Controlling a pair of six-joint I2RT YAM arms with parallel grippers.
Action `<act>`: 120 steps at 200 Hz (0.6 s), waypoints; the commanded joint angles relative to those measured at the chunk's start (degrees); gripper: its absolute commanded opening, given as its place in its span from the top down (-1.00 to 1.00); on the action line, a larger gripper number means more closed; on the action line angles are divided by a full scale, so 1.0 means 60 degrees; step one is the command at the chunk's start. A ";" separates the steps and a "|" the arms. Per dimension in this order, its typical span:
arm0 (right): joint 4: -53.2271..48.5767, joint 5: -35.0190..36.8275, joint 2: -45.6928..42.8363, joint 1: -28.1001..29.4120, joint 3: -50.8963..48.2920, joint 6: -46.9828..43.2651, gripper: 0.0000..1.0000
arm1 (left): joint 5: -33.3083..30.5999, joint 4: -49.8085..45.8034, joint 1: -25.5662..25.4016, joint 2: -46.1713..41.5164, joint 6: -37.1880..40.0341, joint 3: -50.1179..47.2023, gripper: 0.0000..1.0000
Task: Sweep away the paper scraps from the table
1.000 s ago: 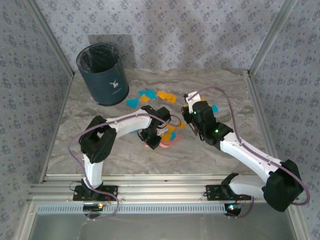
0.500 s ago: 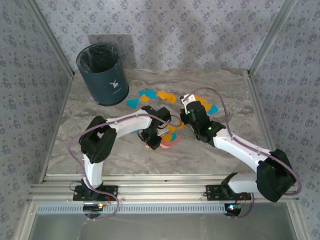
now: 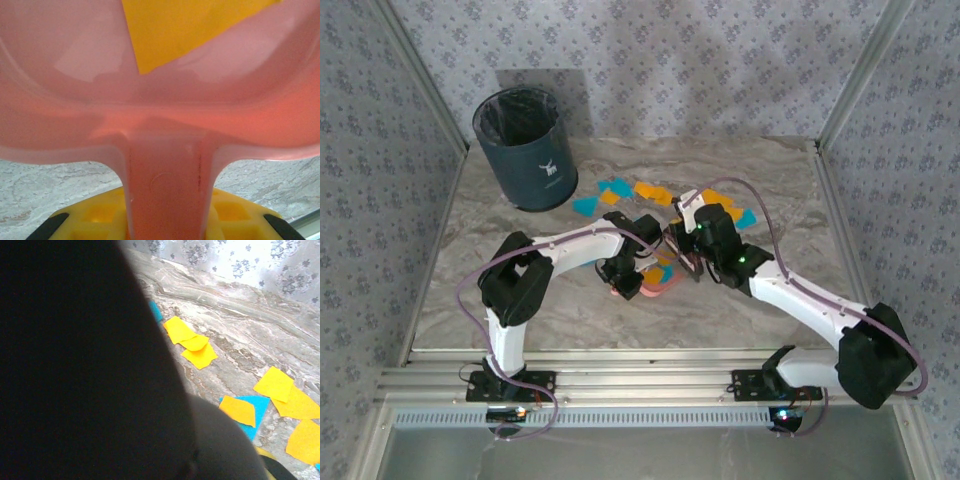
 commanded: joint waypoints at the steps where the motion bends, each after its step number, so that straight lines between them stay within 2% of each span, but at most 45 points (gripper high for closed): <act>1: -0.0282 -0.0806 -0.0129 0.0101 -0.0154 0.0358 1.00 | 0.0100 -0.0303 -0.0060 0.0119 0.0144 0.0112 1.00; 74: -0.0197 -0.1130 -0.0472 0.0076 -0.0206 0.0345 1.00 | 0.0082 -0.0238 -0.0060 0.0128 0.0141 0.0126 1.00; 120: -0.0256 -0.0106 -0.0719 0.0054 -0.0296 0.0683 1.00 | 0.0031 -0.0062 -0.0060 -0.0008 0.0068 0.0048 1.00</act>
